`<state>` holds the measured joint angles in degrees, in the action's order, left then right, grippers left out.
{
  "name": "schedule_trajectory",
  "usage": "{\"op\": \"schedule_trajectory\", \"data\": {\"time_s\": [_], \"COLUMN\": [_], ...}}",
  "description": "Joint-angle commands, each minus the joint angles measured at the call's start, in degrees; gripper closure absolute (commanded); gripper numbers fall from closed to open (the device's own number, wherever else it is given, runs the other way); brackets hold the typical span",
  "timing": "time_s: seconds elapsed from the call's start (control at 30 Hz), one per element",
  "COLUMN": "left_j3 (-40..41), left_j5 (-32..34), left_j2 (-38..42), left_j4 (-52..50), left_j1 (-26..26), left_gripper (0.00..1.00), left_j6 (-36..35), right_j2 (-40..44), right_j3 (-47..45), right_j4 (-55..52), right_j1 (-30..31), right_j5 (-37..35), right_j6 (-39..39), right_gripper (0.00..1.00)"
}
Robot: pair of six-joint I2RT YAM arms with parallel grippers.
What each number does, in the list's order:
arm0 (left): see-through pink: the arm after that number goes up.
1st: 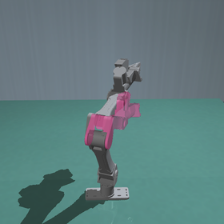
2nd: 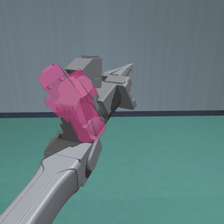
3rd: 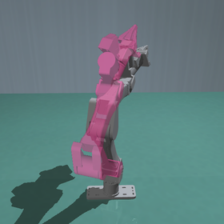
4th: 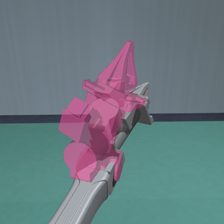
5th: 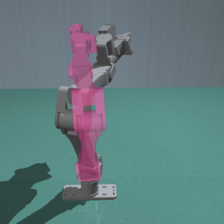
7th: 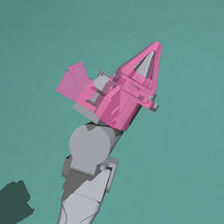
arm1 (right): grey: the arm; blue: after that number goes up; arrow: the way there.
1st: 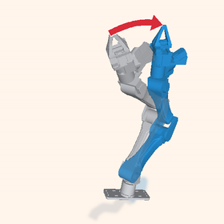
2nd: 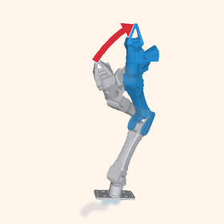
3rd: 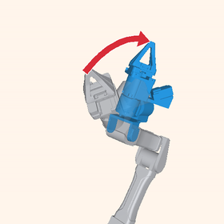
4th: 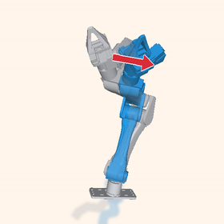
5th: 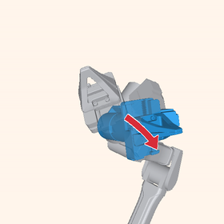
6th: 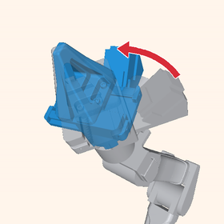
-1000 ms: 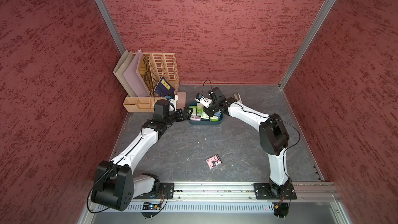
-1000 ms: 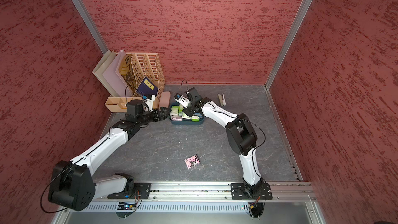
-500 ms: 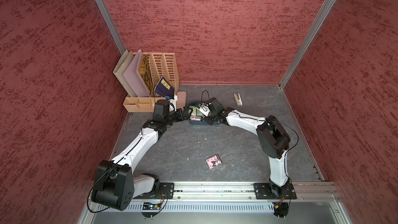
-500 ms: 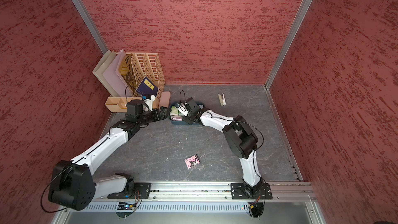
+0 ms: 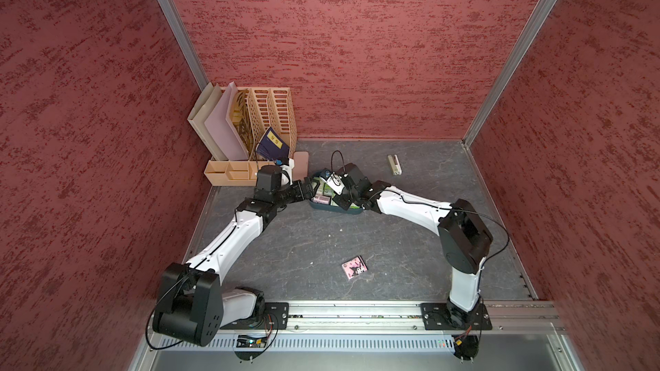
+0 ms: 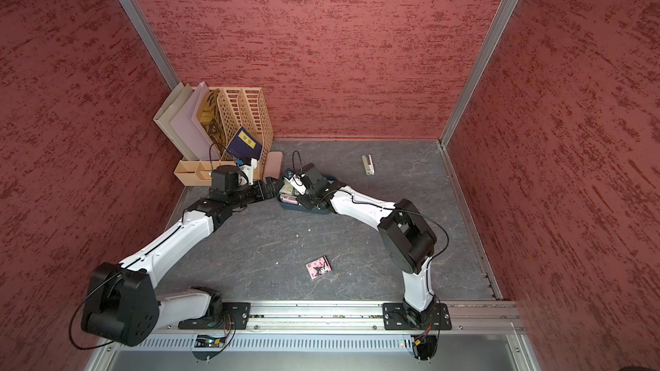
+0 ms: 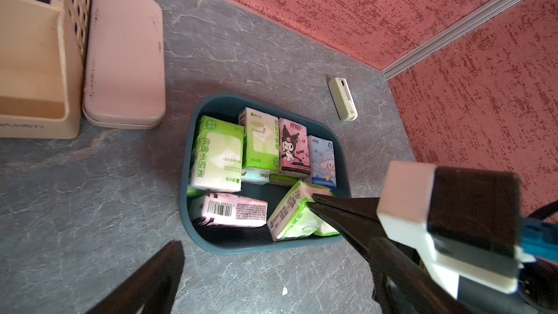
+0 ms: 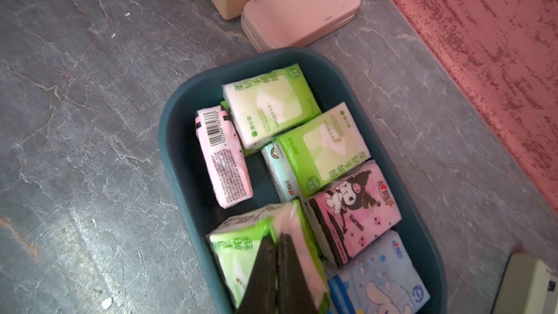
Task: Put the pocket tissues into the storage box
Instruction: Adjust the pocket tissues in the storage box.
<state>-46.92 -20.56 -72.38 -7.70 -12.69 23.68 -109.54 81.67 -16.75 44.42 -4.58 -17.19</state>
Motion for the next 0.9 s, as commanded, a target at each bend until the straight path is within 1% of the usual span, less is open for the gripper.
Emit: {"op": "schedule_trajectory", "data": {"time_s": [0.0,0.13,0.2,0.33,0.53,0.87], "left_j3": [0.0,0.0,0.1,0.6,1.1,1.5], "left_j5": [0.3,0.4,0.5,0.5,0.5,0.2], "left_j2": [-0.1,0.4,0.5,0.9,1.5,1.9], "left_j4": [0.0,-0.6,-0.8,-0.7,-1.0,-1.5], "left_j1": [0.5,0.6,0.6,0.8,1.2,2.0], "left_gripper": [0.00,0.00,0.00,0.00,0.00,0.00], "left_j6": [-0.1,-0.5,-0.5,-0.4,-0.6,-1.0], "right_j2": [-0.7,-2.0,-2.6,-4.8,-6.8,-11.1], "right_j3": [0.3,2.6,3.8,6.7,8.1,8.9], "right_j4": [1.2,4.4,5.9,6.8,8.3,11.2], "right_j1": [0.1,0.0,0.0,0.1,0.6,4.3], "right_j5": [-5.5,-10.4,-11.3,-11.9,-11.3,-12.3], "right_j6": [0.1,-3.3,-4.5,-5.6,-5.3,-5.2], "right_gripper": [1.00,1.00,1.00,1.00,1.00,1.00]}}
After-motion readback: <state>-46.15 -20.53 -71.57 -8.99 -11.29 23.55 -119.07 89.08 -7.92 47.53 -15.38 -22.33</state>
